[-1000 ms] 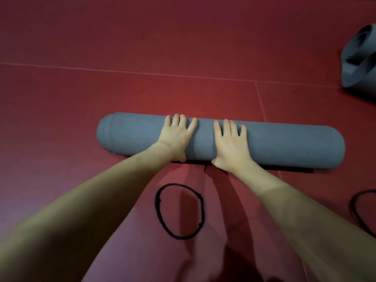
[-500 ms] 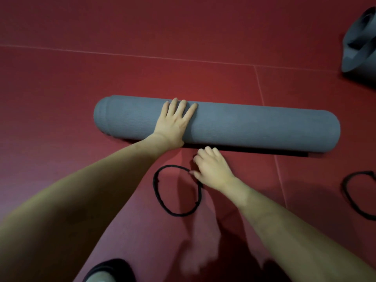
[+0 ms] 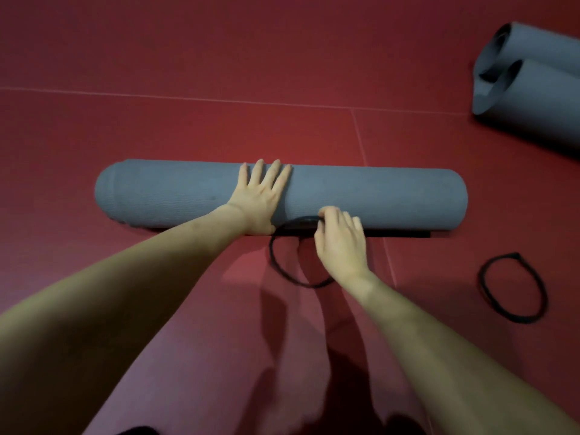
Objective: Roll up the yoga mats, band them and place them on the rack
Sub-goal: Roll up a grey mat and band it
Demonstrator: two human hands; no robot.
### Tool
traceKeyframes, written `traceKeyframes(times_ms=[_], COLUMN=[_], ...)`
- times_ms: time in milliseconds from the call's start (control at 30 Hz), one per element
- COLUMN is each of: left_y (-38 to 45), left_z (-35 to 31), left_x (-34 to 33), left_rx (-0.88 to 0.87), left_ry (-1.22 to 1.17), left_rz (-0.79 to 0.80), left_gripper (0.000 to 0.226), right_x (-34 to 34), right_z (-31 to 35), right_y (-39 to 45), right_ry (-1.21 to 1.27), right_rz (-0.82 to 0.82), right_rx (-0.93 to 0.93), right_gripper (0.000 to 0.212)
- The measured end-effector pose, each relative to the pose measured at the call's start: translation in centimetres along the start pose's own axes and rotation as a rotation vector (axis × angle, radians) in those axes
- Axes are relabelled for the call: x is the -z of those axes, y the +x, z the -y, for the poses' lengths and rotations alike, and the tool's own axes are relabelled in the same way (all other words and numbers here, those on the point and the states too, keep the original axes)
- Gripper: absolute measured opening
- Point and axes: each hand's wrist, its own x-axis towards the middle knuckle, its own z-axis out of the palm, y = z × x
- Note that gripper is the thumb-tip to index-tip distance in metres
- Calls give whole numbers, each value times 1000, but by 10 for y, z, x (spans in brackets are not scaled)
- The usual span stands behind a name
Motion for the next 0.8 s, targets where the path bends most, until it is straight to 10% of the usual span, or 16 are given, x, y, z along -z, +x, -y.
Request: traceKeyframes(times_ms=[433, 800], left_y=[58, 53], left_z=[-119, -94], left_x=[26, 24], left_rx=[-104, -110], left_ry=[-8, -73], left_rz=[-42, -69], left_gripper=[133, 125], right_x=[27, 17], right_z=[-104, -71], right_y=[19, 29], right_ry=[-56, 91], right_rz=[-174, -146], right_rx=[-334, -404], right_gripper=[19, 17])
